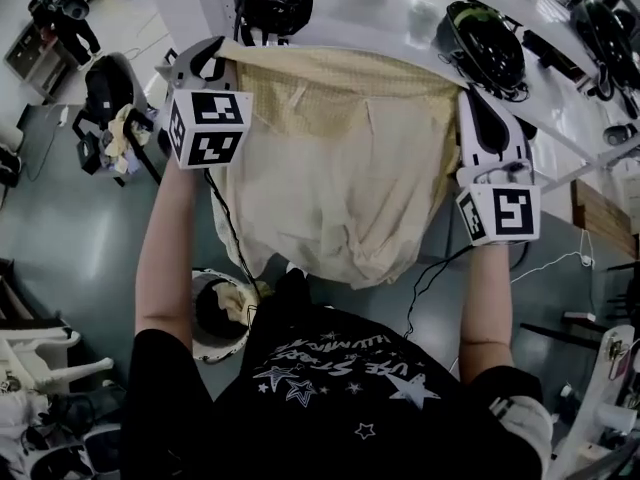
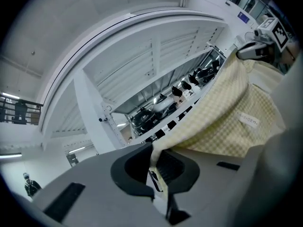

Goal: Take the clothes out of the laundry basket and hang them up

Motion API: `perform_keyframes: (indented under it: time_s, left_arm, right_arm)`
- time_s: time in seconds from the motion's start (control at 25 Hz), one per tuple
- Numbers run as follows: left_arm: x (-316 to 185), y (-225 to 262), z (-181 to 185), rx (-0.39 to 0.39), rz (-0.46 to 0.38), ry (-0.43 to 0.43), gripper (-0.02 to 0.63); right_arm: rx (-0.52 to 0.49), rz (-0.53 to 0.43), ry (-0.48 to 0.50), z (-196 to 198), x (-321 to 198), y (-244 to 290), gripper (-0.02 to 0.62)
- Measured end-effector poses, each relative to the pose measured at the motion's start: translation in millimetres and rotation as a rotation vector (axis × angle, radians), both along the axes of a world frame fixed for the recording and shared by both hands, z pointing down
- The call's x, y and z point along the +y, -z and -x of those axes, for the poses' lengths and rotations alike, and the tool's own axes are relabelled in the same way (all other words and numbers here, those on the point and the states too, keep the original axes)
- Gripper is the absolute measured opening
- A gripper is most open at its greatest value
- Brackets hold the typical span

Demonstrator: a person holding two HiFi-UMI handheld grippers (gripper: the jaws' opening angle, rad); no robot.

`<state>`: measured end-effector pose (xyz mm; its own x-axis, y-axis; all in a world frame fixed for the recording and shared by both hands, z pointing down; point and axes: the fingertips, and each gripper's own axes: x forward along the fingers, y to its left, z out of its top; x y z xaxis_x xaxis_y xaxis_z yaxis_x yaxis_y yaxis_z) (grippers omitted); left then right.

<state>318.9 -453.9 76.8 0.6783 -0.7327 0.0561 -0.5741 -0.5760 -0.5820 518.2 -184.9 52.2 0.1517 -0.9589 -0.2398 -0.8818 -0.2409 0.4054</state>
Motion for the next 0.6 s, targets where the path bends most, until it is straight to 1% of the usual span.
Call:
perform_keyframes:
  time_s: [0.12,0.32,0.6]
  left_arm:
    - [-27.9,6.8,-26.9,0.013,-0.009,-0.047,0.028]
    - [-71.6,18.8,-76.4,0.009,-0.028,-0.111,0.026]
    - [-96.3,23.6,-138.4,0.013,-0.027,-0.194,0.028]
  right_arm:
    - [-0.002,-0.004,-0.049,-21.6,-22.7,3.1,0.017]
    - [-0.012,-0.036,-0.122,-62.3,-60.3,18.0,0.017]
    - [-0.04,-0.047,-0.222,-130.4,-94.4,25.1,0.017]
